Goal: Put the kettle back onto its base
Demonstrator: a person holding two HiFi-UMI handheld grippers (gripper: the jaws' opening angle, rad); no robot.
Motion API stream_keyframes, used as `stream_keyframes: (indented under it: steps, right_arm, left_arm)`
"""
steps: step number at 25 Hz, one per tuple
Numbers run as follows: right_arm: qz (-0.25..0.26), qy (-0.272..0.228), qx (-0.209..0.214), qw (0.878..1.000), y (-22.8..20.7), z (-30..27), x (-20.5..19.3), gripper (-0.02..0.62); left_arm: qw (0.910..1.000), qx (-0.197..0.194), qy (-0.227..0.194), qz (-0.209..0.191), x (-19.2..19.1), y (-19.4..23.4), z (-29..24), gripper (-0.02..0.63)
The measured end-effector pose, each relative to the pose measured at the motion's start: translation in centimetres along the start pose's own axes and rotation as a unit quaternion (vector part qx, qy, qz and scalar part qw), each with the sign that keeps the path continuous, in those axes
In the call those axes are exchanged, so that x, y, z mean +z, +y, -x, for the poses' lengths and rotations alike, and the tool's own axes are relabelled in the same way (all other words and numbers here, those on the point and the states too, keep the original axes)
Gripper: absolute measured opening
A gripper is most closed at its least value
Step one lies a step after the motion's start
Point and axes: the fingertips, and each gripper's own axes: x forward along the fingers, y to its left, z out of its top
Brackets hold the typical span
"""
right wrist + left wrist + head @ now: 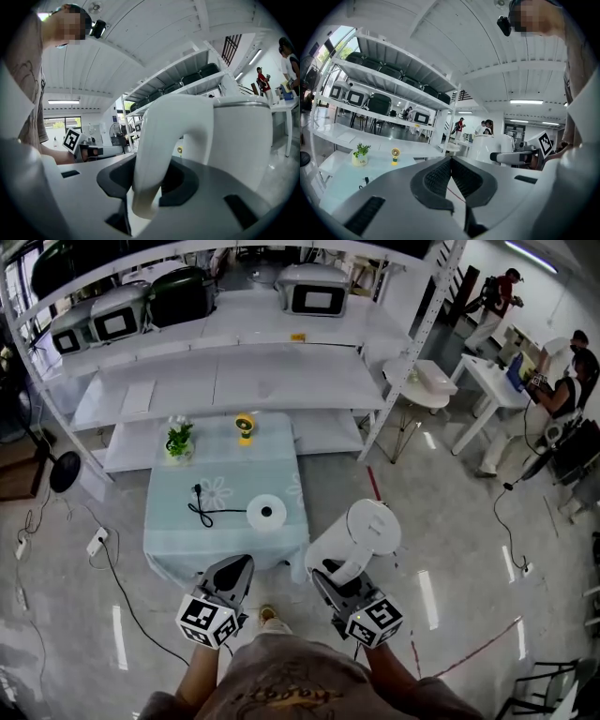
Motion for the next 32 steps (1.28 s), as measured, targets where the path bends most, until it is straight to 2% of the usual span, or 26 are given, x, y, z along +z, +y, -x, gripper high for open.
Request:
stream_keyframes:
  steps: [7, 12, 17, 32]
  right_arm:
    - [0.003, -0.006, -0.002, 1.000, -2.7, -4.5, 1.2, 0.130]
    - [0.004, 0.001, 0.003, 1.000, -3.9, -6.5, 1.7, 0.130]
    - [0.001, 0.010, 0.018, 1.000, -4.9, -7.7, 2.1, 0.130]
    - [0.026, 0.027, 0.103, 0.994, -5.7, -12.8, 3.1, 0.130]
  left_arm:
    - [0.9997, -0.021, 0.009, -0.004, 0.7, 2.8, -3.7, 0.021]
    - [0.9997, -0.019, 0.015, 0.002, 0.9, 4.1, -5.2, 0.021]
    - [0.9997, -0.006, 0.023, 0.006, 0.9, 4.6, -6.0, 0.021]
    - [0.9982, 0.055, 0.016, 0.016, 1.2, 6.5, -6.7, 0.021]
